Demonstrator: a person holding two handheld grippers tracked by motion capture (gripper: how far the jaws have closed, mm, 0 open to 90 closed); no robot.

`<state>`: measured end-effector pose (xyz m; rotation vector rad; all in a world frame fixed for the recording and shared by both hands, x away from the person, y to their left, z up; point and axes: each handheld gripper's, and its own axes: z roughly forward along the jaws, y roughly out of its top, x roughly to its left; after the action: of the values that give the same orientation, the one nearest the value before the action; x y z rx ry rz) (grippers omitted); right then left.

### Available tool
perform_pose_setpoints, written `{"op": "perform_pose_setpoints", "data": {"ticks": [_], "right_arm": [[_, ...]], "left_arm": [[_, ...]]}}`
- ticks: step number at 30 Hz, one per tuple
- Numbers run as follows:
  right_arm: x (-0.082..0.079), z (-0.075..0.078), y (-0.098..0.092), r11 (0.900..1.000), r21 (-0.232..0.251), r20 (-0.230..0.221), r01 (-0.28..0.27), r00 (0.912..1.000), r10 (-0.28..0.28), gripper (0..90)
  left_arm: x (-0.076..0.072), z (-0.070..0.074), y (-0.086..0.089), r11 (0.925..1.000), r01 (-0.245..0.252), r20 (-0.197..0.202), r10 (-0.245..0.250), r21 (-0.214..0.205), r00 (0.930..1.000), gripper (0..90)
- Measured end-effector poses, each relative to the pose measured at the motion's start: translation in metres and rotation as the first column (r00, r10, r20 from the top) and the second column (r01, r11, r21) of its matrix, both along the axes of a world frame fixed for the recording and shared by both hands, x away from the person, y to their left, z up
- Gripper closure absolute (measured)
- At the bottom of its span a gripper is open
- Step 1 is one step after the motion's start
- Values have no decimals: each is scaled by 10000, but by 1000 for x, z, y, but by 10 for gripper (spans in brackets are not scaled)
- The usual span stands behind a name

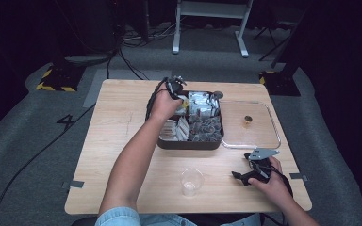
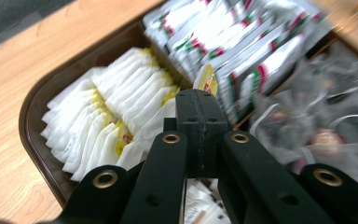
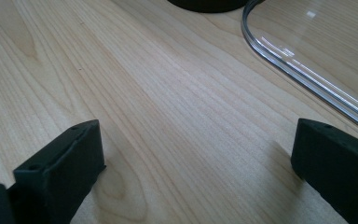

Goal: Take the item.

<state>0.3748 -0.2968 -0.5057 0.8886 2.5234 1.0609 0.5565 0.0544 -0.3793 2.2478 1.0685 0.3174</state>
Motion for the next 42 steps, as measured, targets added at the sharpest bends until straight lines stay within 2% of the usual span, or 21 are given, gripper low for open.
{"op": "perform_pose_setpoints", "data": {"ticks": [6, 10, 16, 23, 28, 38, 42], "right_arm": [[0, 0, 0, 10000, 2, -4, 1, 10000, -1, 24], [0, 0, 0, 10000, 1, 4, -30, 10000, 30, 24], [1, 0, 0, 10000, 2, -8, -64, 10000, 64, 24], [1, 0, 0, 10000, 2, -10, -68, 10000, 68, 25], [1, 0, 0, 10000, 5, -13, -73, 10000, 73, 25], [1, 0, 0, 10000, 12, -15, -71, 10000, 71, 25], [1, 0, 0, 10000, 11, -15, -69, 10000, 69, 24]], "left_arm": [[-18, 19, 8, 9984, 314, 307, -300, -471, 9991, 900], [-36, 31, 13, 9931, 712, 573, -660, -927, 9962, 900], [-64, 42, 19, 9849, 1300, 874, -1204, -1141, 9889, 900], [-99, 51, 22, 9686, 2037, 1255, -1865, -1423, 9744, 900], [-123, 54, 24, 9583, 2469, 1444, -2264, -1440, 9633, 900], [-168, 52, 25, 9277, 3267, 1710, -2975, -1808, 9393, 900], [-182, 49, 23, 9230, 3399, 1873, -3071, -1801, 9331, 900]]}}
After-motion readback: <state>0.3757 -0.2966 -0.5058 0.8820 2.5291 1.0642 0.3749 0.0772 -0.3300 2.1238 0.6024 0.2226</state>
